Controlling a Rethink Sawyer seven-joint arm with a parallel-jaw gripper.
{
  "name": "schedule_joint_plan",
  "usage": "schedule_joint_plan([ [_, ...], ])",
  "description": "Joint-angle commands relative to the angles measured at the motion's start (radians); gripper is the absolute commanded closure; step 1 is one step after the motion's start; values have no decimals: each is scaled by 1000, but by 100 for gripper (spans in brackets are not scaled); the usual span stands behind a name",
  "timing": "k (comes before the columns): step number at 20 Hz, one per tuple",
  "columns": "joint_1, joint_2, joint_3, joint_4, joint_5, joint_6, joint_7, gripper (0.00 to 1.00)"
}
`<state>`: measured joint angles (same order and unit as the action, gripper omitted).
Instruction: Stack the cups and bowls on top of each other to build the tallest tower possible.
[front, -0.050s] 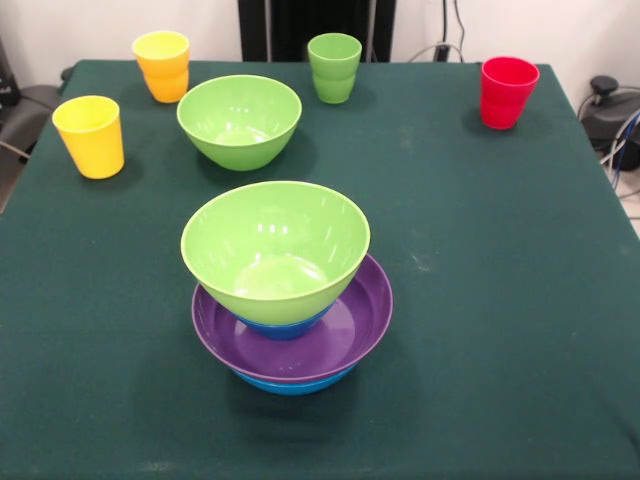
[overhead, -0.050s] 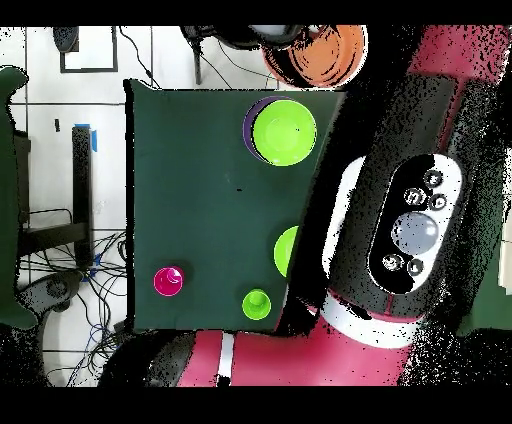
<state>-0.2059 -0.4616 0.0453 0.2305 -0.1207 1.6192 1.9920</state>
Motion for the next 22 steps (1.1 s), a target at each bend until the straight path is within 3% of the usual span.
schedule_joint_plan([
  [1, 10, 20, 14, 108, -33, 28, -131, 100],
  [9, 4, 23, 0, 199, -18, -76, -130, 100],
  [14, 2, 35, -10, 199, -20, -88, -129, 100],
  [22, -7, 24, -15, 278, -9, -159, -131, 100],
])
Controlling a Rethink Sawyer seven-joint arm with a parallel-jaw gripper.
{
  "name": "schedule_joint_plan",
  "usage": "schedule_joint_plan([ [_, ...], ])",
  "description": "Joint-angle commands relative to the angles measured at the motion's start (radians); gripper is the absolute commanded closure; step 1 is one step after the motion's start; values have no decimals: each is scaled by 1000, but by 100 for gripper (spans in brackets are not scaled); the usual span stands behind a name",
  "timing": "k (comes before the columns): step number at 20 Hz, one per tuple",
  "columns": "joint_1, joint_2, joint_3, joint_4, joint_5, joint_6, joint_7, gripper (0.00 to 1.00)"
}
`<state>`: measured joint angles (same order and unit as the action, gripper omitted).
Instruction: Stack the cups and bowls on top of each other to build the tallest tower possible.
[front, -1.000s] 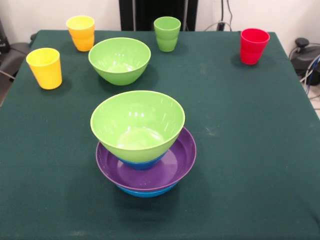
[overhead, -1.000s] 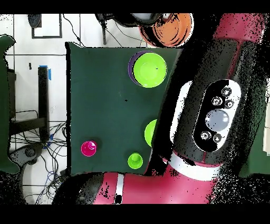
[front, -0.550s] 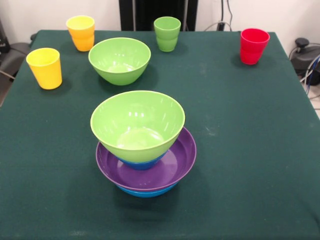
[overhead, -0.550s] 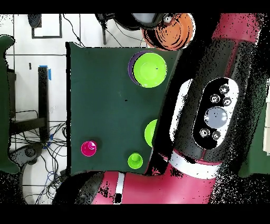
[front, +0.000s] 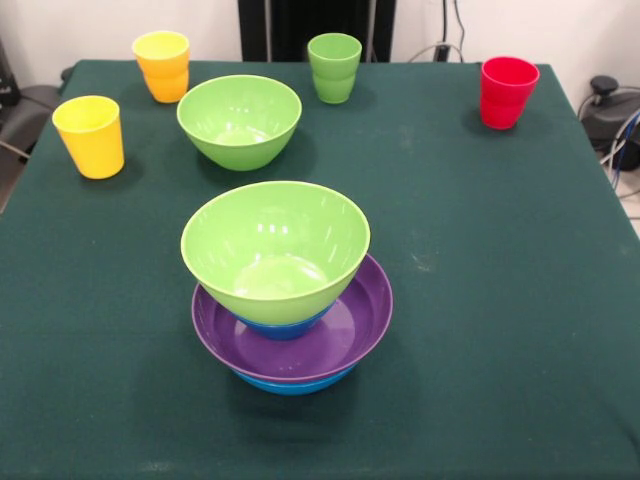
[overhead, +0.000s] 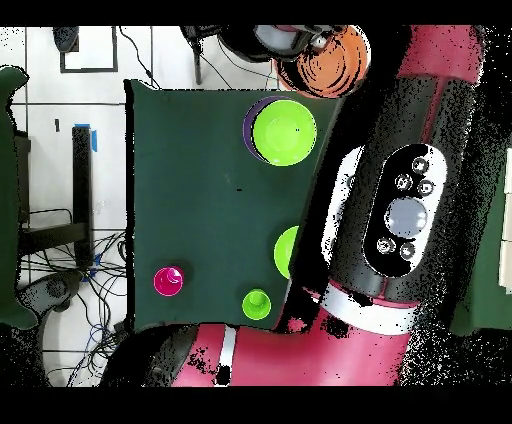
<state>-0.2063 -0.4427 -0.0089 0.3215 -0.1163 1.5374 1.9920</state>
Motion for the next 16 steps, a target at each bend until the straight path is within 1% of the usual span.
schedule_joint_plan([
  [1, -7, 6, 40, 194, -13, -85, -130, 100],
  [9, -19, 0, 42, 279, -12, -175, -125, 100],
  [16, -28, 26, 50, 292, -19, -222, -128, 100],
])
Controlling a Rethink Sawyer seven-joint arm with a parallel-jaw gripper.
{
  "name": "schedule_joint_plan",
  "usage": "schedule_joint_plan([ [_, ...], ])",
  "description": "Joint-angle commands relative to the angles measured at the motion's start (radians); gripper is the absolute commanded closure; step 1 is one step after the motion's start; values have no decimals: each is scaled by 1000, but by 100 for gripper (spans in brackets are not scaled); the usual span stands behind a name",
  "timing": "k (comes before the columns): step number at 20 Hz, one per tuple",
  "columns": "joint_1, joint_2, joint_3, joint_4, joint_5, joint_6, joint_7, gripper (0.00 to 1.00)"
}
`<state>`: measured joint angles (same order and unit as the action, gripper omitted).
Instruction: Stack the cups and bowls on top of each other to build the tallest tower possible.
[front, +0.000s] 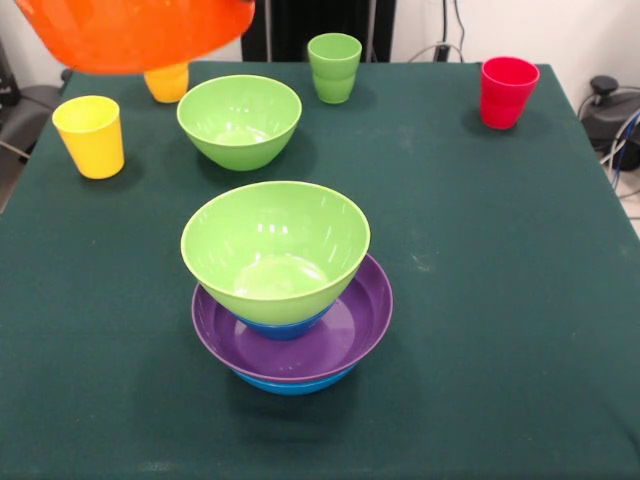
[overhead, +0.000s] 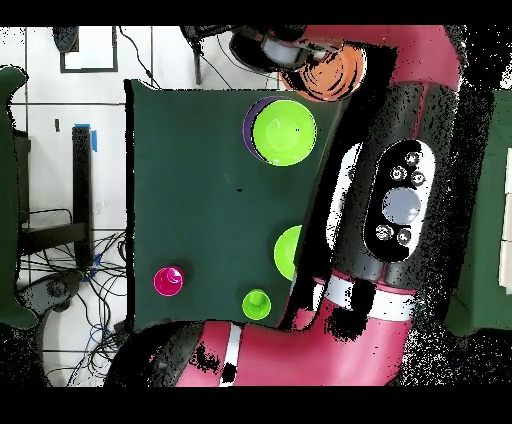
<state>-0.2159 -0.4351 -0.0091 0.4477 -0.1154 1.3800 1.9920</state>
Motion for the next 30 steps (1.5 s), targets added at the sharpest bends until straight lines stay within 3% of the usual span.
schedule_joint_plan([
  [1, -19, 14, 48, 180, -19, -77, -127, 100],
  [10, -19, 9, 44, 214, -17, -96, -120, 100],
  [23, -16, -46, 50, 397, -7, -204, -91, 100],
  [30, -21, -35, 64, 425, -12, -252, -83, 100],
])
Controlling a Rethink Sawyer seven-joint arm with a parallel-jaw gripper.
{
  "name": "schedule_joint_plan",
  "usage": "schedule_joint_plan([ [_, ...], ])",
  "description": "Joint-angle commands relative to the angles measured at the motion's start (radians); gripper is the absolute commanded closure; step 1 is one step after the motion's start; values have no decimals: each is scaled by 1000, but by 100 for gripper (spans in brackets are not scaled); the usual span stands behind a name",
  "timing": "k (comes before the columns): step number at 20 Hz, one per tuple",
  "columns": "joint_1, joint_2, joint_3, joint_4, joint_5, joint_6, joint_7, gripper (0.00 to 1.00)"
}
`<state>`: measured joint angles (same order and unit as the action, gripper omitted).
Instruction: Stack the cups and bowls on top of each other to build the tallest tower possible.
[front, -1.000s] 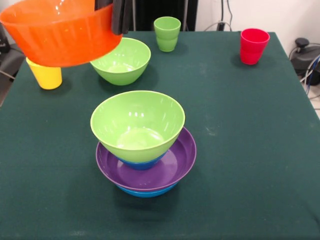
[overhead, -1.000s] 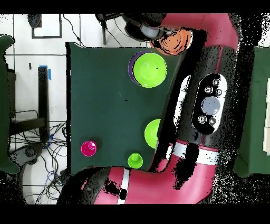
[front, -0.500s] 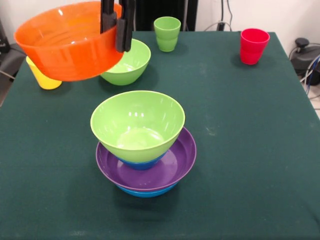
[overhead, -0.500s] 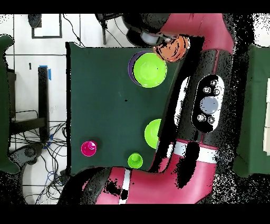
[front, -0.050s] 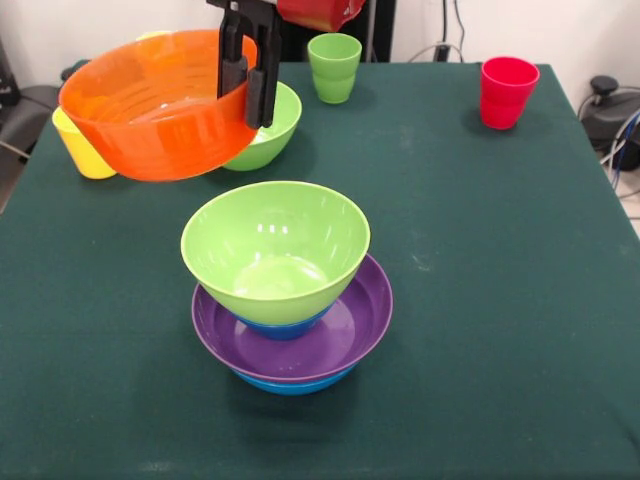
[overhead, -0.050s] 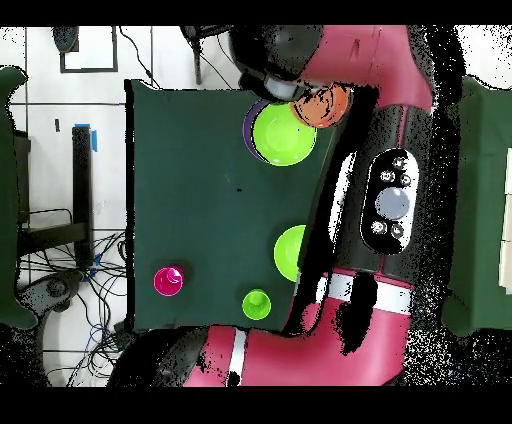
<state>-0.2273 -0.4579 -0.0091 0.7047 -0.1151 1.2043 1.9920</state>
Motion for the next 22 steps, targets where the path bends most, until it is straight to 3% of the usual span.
schedule_joint_plan([
  [1, -9, -10, 65, 175, -13, -86, -80, 100],
  [22, 23, -53, 55, 309, -4, -171, 13, 100],
])
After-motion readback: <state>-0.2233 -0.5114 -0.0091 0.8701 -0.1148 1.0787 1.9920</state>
